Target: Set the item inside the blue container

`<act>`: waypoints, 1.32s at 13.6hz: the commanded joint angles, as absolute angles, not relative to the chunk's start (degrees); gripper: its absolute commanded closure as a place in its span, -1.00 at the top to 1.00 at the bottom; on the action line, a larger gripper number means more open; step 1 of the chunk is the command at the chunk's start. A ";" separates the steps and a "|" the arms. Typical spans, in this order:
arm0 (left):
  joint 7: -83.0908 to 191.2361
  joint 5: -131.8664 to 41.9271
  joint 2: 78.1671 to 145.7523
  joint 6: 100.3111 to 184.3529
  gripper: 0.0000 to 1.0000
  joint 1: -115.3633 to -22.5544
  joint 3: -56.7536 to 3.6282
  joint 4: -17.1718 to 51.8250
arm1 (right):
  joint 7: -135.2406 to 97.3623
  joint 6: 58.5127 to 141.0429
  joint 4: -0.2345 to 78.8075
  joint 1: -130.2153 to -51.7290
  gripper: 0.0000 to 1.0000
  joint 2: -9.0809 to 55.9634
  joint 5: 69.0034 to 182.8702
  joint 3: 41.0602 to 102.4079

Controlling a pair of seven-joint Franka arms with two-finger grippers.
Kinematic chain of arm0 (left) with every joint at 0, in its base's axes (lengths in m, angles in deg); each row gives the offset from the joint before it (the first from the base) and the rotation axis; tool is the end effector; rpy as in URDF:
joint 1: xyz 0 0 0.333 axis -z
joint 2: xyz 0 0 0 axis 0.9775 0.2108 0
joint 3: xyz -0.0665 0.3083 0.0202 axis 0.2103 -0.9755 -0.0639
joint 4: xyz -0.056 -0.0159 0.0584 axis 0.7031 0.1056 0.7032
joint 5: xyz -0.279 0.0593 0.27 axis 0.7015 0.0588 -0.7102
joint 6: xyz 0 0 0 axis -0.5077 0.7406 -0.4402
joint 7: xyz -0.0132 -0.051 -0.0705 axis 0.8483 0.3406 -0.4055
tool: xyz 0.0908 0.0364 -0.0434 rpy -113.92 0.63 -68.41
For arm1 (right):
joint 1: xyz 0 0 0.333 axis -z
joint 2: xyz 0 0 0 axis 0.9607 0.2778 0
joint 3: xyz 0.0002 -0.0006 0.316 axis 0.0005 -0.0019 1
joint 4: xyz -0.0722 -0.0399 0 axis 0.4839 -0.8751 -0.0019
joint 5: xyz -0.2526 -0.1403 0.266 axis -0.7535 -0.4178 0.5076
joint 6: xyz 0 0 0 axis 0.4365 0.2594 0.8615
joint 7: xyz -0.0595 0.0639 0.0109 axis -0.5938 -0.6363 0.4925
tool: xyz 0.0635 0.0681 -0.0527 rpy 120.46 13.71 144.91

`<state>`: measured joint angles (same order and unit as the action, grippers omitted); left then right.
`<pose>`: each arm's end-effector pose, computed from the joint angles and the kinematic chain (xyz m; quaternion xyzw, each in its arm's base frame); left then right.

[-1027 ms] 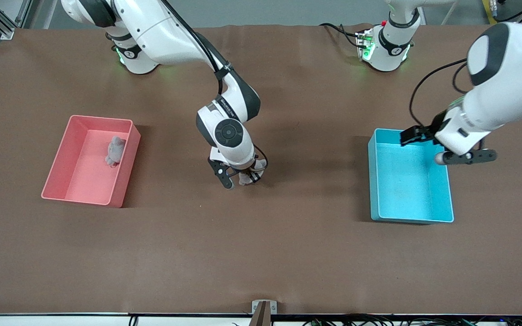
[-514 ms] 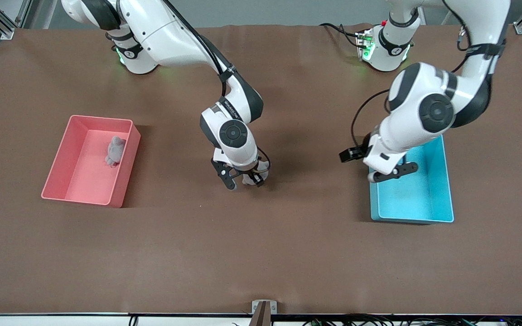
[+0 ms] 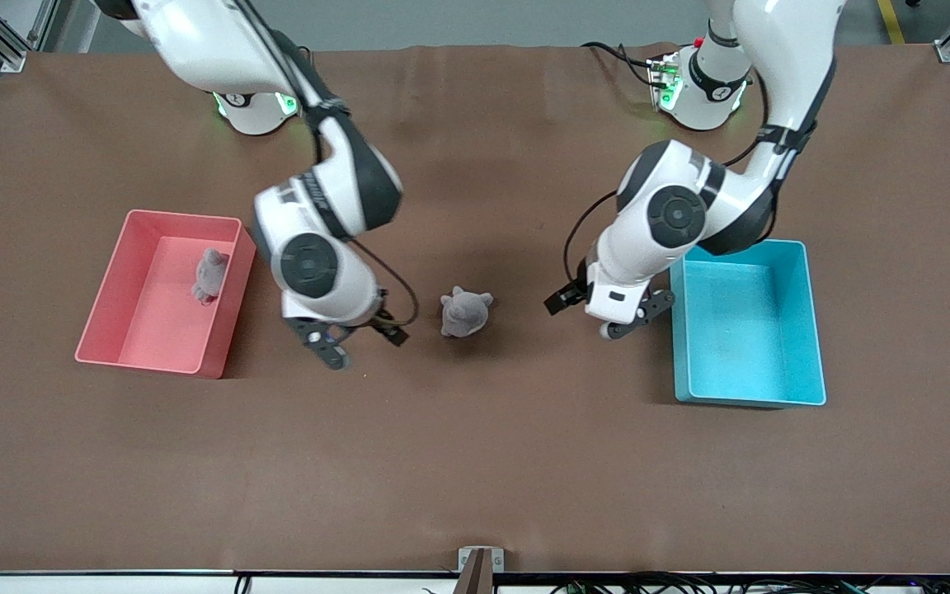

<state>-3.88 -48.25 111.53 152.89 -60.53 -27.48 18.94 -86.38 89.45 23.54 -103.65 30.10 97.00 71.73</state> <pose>0.5493 -0.3618 0.3296 0.9488 0.2980 -0.0668 0.0807 0.6175 0.3032 0.3721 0.9361 -0.3422 -0.0795 0.0177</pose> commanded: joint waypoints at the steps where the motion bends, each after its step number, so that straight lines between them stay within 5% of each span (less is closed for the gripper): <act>1: -15.11 -48.16 118.57 155.59 1.00 -55.88 -27.75 11.76 | -71.32 90.42 38.05 -96.23 1.00 18.55 94.46 72.96; 8: -31.22 -48.86 128.43 165.18 1.00 -47.52 -29.06 6.47 | -38.86 94.87 56.07 -73.90 1.00 6.40 93.57 73.05; 13: -42.37 -49.04 130.55 170.17 1.00 -42.77 -32.58 5.16 | -30.04 115.35 74.27 -67.38 1.00 5.07 94.27 73.14; 18: -43.10 -49.48 133.27 173.53 1.00 -41.27 -33.98 5.15 | -30.04 117.22 76.58 -67.63 1.00 7.70 99.29 73.23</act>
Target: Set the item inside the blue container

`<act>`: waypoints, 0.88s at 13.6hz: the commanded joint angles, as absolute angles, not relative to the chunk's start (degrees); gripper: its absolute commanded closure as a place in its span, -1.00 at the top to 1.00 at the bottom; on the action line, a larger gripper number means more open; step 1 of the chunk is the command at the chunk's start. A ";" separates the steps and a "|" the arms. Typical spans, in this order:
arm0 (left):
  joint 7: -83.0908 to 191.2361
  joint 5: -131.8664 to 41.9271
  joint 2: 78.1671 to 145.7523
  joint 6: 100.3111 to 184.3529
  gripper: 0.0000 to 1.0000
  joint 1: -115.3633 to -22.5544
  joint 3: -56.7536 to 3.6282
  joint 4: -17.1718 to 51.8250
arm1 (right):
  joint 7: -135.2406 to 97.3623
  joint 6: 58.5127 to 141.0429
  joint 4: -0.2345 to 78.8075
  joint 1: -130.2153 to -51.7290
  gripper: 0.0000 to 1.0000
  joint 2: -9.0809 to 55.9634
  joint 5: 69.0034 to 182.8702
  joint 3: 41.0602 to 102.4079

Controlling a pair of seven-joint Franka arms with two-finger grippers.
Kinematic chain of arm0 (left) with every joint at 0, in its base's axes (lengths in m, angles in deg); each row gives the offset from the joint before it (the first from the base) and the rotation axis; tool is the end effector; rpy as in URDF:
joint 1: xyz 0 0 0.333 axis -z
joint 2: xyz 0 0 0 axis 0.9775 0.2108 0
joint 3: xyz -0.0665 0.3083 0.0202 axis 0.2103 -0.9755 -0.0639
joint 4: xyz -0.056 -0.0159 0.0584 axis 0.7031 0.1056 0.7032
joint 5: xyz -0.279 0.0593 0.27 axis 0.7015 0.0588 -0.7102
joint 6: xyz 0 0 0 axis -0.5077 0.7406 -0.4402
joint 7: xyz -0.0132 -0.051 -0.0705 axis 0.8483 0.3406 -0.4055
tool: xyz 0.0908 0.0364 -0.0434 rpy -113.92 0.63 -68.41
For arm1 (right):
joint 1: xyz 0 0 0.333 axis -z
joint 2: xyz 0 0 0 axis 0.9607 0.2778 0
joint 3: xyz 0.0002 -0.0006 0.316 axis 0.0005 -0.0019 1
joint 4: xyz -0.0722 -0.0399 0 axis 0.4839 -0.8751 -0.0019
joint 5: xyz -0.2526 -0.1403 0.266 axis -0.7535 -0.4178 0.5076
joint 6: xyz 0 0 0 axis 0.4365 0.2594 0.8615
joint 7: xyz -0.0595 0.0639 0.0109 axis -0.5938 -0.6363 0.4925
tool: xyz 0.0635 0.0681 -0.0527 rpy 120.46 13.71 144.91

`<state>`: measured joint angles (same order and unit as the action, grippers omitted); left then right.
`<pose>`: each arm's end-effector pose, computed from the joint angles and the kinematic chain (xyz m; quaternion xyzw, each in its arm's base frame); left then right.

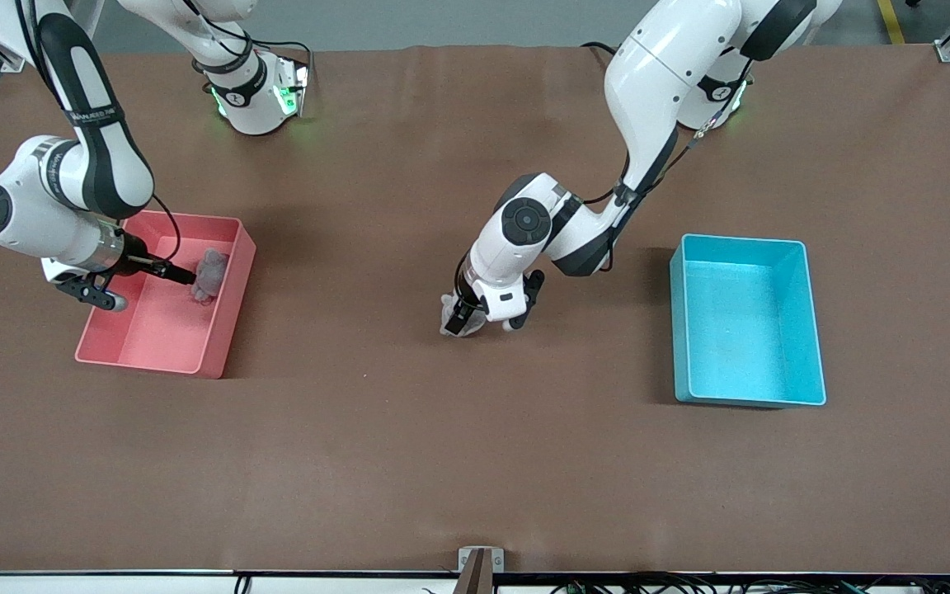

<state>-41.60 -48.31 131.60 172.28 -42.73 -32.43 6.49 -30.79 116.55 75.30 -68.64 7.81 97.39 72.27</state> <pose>0.5127 -0.5161 0.2146 0.8391 0.5209 -0.0690 0.1410 0.4835 -0.0840 0.2583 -0.9746 0.1999 0.0900 0.0463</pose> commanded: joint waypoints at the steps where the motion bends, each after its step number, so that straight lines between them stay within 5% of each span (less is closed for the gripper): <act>1: -43.10 -49.48 133.88 173.88 1.00 -41.01 -34.08 5.15 | -30.04 117.22 76.67 -67.63 1.00 8.41 99.72 73.32; 3: -43.10 -49.57 134.41 175.63 0.86 -40.92 -34.17 5.15 | -30.04 117.22 76.67 -67.63 1.00 10.08 102.26 73.32; 7: -42.57 -50.79 134.15 175.64 -0.76 -41.36 -34.17 5.15 | -30.04 118.10 76.49 -68.25 1.00 12.63 106.23 73.40; 8: -42.66 -52.97 133.98 175.38 -0.98 -41.45 -34.17 5.24 | -30.04 118.36 76.49 -68.42 1.00 13.07 106.32 73.40; 10: -42.66 -57.11 131.88 172.76 -1.00 -42.49 -34.60 5.50 | -30.04 118.80 76.49 -68.42 0.89 13.42 106.32 73.40; 12: -41.26 -59.14 126.35 168.19 -1.00 -46.52 -34.61 6.56 | -30.04 118.72 76.49 -68.42 0.48 13.60 106.32 73.40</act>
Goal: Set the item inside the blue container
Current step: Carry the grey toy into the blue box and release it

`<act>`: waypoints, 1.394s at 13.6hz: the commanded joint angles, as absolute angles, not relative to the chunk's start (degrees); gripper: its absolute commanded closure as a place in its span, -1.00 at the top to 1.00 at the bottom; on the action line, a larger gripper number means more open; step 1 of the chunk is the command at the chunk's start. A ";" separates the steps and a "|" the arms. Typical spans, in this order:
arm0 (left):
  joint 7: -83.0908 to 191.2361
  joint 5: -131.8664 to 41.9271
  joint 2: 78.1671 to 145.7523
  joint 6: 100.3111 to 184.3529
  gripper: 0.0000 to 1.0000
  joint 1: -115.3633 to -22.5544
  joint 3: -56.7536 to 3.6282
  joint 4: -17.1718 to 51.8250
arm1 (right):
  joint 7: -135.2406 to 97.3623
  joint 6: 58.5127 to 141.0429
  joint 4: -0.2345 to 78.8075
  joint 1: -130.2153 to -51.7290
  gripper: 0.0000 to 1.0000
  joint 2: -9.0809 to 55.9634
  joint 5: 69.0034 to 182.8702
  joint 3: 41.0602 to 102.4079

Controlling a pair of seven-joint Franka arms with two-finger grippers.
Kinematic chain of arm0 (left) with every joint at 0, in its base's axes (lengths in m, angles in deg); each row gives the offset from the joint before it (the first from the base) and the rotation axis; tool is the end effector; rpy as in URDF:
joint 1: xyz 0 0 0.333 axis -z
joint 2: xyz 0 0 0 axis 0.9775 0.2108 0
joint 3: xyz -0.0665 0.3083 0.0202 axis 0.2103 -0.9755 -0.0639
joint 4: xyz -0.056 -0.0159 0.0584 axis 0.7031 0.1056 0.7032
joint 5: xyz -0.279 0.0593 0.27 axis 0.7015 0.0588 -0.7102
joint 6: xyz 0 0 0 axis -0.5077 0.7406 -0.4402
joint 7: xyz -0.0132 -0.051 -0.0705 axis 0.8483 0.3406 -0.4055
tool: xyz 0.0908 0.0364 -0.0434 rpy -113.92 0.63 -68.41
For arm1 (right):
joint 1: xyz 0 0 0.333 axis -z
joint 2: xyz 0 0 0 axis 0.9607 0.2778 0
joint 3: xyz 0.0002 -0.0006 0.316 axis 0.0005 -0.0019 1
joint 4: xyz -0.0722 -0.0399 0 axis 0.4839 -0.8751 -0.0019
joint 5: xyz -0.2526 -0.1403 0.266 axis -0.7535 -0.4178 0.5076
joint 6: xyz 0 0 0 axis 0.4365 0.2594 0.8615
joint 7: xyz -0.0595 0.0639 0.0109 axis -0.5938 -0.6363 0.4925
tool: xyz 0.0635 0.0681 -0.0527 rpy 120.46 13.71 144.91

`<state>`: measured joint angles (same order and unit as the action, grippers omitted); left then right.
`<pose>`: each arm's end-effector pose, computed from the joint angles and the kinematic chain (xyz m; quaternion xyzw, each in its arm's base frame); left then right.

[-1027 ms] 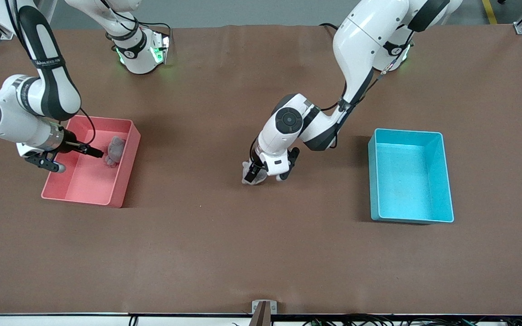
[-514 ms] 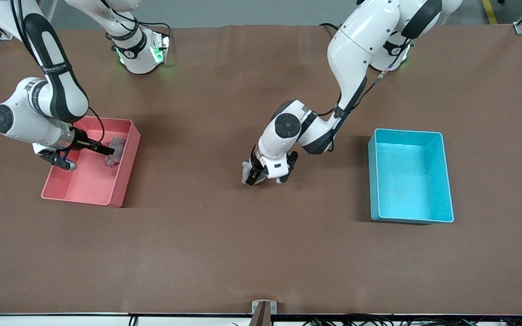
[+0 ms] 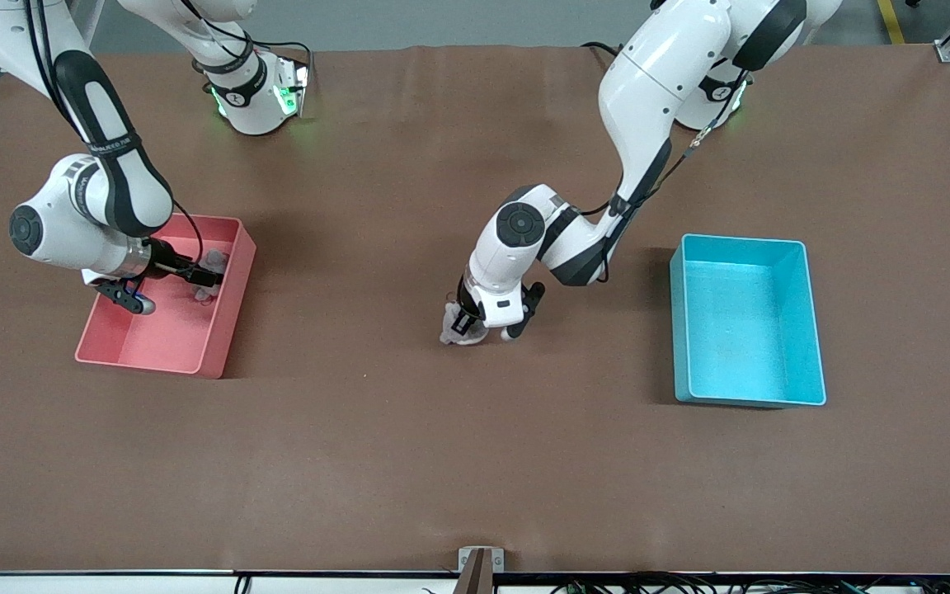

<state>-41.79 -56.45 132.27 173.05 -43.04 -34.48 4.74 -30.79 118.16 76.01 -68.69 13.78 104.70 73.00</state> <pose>0.5359 -0.5036 0.2186 0.8600 0.4902 -0.0069 0.1419 0.4733 -0.0747 0.2055 -0.9574 0.2443 0.1318 0.0792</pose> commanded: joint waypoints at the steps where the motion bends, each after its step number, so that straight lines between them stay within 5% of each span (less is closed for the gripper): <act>1: -38.90 -59.50 124.24 165.12 -1.00 -47.33 -34.61 6.73 | -29.86 118.72 76.41 -68.42 0.27 13.60 106.32 73.40; 3: -27.95 -59.85 119.67 156.96 -1.00 -51.45 -34.61 6.82 | -29.51 118.46 76.32 -68.42 -0.53 13.60 106.32 73.40; 5: -17.05 -59.85 116.06 147.92 -1.00 -55.58 -34.61 6.91 | -29.51 117.32 75.71 -68.42 -0.91 13.16 106.32 73.40; 8: 0.60 -59.85 110.71 138.22 -1.00 -63.74 -34.43 8.75 | -29.59 101.30 64.68 -68.25 -0.94 12.46 105.09 72.97; 12: 26.28 -59.85 105.86 135.47 -0.99 -74.12 -34.25 14.90 | -39.40 81.58 47.26 -69.29 -0.94 12.90 97.81 73.58; 16: 37.23 -60.03 107.34 136.26 -0.96 -81.51 -34.34 17.36 | -58.46 77.93 42.75 -80.43 -0.95 12.90 99.28 73.76; 18: 37.58 -60.46 109.09 136.61 -0.55 -83.28 -34.25 17.55 | -68.83 82.21 43.09 -87.37 -0.94 13.42 104.53 73.76; 19: 37.58 -60.38 109.71 136.61 0.00 -83.37 -34.34 17.46 | -74.28 85.81 43.44 -91.67 -0.95 14.12 105.69 73.76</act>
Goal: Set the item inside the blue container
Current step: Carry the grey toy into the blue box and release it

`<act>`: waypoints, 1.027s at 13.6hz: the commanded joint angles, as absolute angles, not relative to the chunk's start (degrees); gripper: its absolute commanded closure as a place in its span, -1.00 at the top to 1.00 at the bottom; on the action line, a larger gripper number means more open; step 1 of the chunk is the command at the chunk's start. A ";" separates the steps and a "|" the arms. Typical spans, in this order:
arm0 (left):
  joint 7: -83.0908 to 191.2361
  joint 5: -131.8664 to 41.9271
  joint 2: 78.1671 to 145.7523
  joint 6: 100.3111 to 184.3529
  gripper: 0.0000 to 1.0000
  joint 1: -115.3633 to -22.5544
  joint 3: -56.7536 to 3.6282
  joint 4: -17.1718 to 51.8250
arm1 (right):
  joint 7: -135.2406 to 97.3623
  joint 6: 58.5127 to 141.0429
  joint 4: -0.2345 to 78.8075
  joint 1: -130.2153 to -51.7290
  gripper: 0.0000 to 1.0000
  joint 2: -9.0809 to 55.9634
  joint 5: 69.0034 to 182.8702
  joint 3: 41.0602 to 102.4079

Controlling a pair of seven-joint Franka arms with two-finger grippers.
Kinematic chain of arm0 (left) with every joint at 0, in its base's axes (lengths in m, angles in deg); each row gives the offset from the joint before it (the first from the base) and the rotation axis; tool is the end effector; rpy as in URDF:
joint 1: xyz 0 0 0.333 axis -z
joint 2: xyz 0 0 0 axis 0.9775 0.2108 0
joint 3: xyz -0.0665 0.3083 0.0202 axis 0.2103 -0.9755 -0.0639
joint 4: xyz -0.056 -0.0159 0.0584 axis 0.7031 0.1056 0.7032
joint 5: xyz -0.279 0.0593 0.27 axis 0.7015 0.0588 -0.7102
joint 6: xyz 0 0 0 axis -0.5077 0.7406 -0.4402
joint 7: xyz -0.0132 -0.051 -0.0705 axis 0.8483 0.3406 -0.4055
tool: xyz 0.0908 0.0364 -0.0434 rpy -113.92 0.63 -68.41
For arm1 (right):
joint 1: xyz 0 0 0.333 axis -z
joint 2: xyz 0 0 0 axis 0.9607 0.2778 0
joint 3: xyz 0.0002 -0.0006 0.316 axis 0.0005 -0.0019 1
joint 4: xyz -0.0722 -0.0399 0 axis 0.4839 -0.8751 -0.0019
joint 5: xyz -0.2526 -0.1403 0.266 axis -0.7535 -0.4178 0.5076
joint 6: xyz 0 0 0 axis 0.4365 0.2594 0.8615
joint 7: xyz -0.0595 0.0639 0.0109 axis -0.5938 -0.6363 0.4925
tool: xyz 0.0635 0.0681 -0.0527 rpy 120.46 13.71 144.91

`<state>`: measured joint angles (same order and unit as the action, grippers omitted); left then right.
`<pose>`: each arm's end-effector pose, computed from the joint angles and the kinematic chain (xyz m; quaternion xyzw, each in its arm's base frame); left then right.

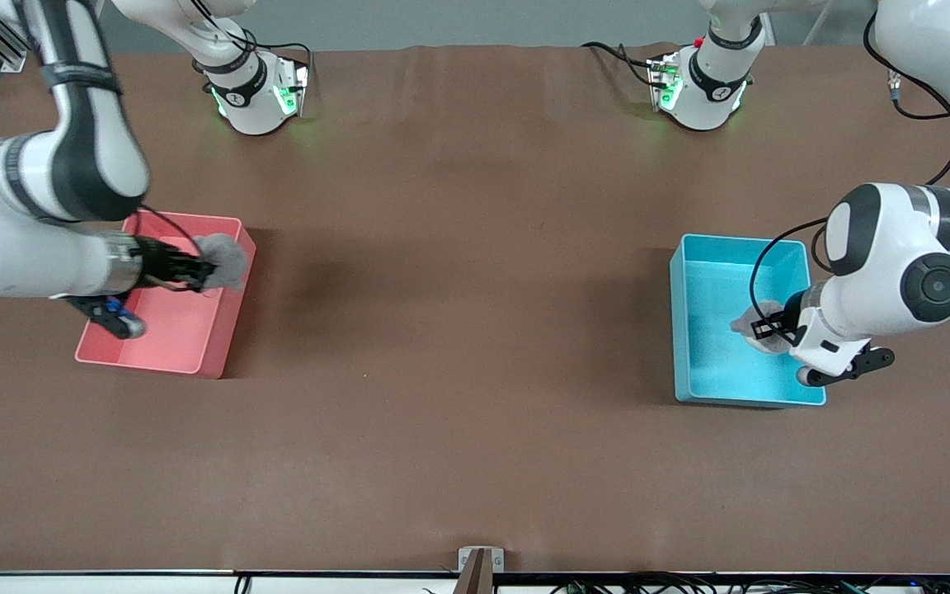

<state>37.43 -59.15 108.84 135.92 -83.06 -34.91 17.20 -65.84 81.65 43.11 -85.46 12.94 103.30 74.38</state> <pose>0.6309 -0.0364 0.3412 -0.9850 -0.1430 0.0916 0.0302 0.5739 0.1140 0.4038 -0.9295 0.3130 0.1919 0.0352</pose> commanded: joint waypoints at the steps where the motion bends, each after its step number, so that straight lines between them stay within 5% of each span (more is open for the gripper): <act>1: 37.50 -60.38 109.80 136.88 0.78 -83.63 -34.34 17.37 | -79.47 89.33 43.27 -95.72 -0.94 15.43 105.70 73.67; 2: 37.41 -60.38 109.72 136.96 1.00 -83.63 -34.43 17.28 | -84.30 93.80 42.92 -99.33 -0.95 17.36 105.70 73.67; 5: 36.44 -60.29 109.02 136.44 1.00 -83.37 -34.43 16.84 | -95.04 106.20 41.26 -107.78 -0.94 23.60 105.09 73.58; 12: 21.78 -59.24 108.57 135.12 1.00 -82.67 -27.85 15.53 | -115.62 118.09 31.93 -117.29 -0.94 38.29 97.81 73.32; 13: 18.37 -59.23 108.75 135.21 1.00 -82.41 -26.10 15.44 | -116.77 119.32 31.93 -117.38 -0.90 38.91 96.84 73.32; 14: 15.12 -59.32 109.19 135.29 1.00 -82.32 -24.34 15.09 | -116.78 119.33 31.93 -117.38 -0.43 39.17 96.83 73.32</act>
